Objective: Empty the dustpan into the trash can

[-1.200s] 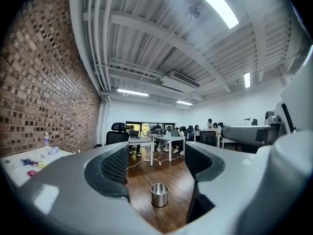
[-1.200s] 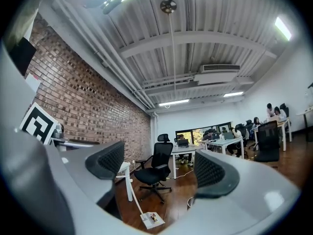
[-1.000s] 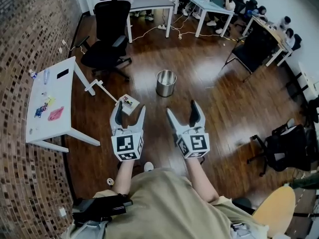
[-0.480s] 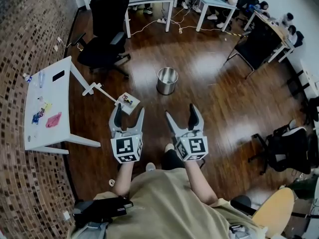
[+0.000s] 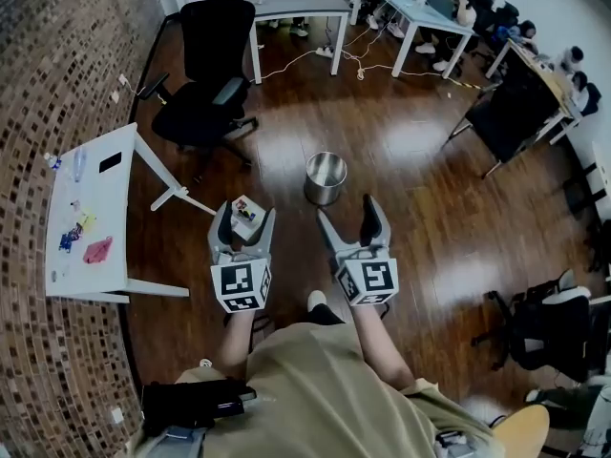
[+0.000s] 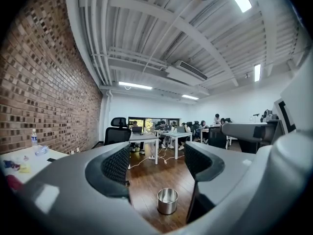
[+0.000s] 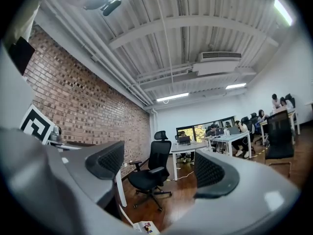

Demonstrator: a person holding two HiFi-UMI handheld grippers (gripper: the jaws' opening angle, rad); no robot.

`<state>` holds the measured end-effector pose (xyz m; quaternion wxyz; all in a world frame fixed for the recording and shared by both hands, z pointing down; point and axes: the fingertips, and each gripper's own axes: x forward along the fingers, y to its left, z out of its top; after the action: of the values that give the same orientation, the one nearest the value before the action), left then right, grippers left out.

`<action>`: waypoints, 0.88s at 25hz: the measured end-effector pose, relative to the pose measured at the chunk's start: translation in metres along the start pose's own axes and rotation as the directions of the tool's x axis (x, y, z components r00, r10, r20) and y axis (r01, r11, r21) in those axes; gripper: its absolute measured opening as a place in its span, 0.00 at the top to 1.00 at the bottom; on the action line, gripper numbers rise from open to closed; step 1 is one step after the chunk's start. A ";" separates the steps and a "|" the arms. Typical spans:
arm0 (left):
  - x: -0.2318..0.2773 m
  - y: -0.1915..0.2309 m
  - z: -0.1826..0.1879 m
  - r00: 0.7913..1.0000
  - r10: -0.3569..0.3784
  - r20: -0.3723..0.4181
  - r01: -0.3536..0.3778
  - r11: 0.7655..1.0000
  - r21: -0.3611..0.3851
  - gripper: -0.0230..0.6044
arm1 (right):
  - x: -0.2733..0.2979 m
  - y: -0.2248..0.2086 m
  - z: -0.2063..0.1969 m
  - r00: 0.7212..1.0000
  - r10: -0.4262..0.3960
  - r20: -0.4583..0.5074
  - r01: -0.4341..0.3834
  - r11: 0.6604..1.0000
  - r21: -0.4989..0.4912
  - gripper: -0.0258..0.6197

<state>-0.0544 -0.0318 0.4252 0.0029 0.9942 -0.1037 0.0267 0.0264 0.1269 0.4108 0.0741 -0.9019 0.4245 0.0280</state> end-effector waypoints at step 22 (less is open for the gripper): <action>0.132 0.040 -0.012 0.995 0.074 -0.073 -0.073 0.997 0.023 0.44 | 0.136 -0.069 -0.042 0.993 0.077 -0.087 -0.073 0.996 0.049 0.29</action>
<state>0.0655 -0.0979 0.4438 -0.0042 0.9881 -0.1399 0.0645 0.1658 0.0606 0.4445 0.0747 -0.8837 0.4617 -0.0191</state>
